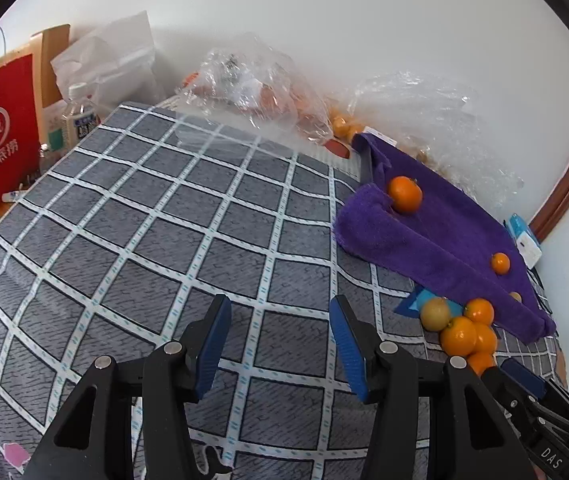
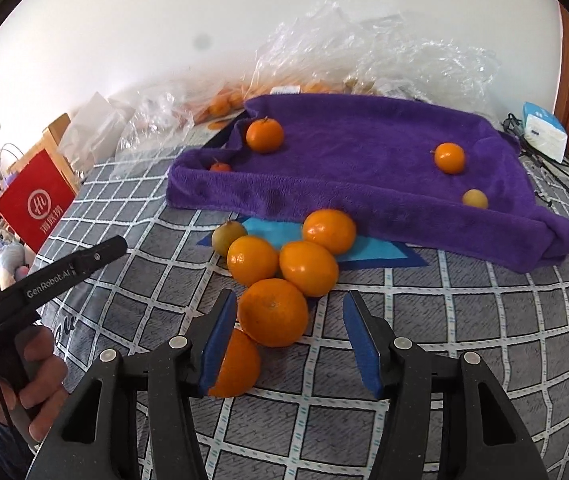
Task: Organize fruits
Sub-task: 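Move both tools to the loose fruit pile and close the right gripper on a large orange, then lift the large orange with the right gripper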
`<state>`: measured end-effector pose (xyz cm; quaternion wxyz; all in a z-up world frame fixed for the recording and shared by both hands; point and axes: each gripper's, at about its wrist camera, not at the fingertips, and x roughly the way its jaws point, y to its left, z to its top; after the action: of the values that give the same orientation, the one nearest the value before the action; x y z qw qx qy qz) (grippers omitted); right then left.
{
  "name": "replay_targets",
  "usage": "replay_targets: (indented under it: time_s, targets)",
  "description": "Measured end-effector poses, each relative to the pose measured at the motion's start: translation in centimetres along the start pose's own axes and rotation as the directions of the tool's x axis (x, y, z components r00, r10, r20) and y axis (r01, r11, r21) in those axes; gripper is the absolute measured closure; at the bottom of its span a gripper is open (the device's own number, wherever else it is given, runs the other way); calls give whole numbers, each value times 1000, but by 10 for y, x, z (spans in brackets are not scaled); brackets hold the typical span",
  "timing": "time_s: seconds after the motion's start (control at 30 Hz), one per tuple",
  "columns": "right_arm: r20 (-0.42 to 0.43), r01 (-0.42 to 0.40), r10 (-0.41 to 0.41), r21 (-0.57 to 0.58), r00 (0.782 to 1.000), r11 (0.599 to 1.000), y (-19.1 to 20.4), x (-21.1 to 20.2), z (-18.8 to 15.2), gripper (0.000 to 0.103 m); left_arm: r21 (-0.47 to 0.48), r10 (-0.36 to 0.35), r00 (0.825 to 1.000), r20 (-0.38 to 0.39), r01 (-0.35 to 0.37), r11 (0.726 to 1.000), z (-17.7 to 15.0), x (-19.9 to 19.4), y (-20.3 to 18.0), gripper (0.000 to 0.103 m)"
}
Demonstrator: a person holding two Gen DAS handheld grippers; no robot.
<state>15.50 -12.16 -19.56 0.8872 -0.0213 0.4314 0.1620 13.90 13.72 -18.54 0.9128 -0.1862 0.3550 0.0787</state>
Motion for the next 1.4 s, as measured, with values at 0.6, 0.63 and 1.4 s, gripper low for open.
replay_targets:
  time_s: [0.6,0.63,1.4]
  targets:
    - [40,51,-54,84,998,995,-29,-20,-4,64,6,9,1000,-20,-9,1000,0,6,0,54]
    - [47,80,-84,85,995,993,-36,-24,-6,64,14,11,1000,-24,-10,1000,0,6,-2,54]
    - [-7,220,-220,57,975,974,-72,-9,-26,63,77,6,999,-50,-2,997,-3,11,-12,46]
